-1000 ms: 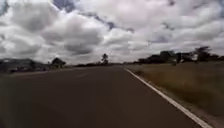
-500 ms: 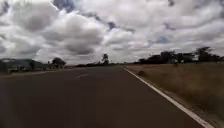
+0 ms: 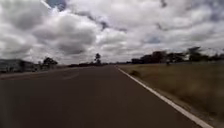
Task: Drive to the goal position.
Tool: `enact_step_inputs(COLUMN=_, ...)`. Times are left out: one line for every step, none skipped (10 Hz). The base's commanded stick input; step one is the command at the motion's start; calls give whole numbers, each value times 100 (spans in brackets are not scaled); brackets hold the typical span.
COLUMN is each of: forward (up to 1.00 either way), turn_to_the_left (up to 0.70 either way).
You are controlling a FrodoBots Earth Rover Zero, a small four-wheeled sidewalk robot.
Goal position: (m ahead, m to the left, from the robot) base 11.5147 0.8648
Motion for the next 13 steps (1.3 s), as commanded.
enact_step_inputs(forward=70, turn_to_the_left=-6)
enact_step_inputs(forward=70, turn_to_the_left=-1)
enact_step_inputs(forward=70, turn_to_the_left=0)
enact_step_inputs(forward=70, turn_to_the_left=0)
enact_step_inputs(forward=70, turn_to_the_left=0)
enact_step_inputs(forward=70, turn_to_the_left=0)
enact_step_inputs(forward=70, turn_to_the_left=0)
enact_step_inputs(forward=70, turn_to_the_left=0)
enact_step_inputs(forward=70, turn_to_the_left=0)
enact_step_inputs(forward=70, turn_to_the_left=0)
enact_step_inputs(forward=70, turn_to_the_left=0)
enact_step_inputs(forward=70, turn_to_the_left=0)
enact_step_inputs(forward=70, turn_to_the_left=0)
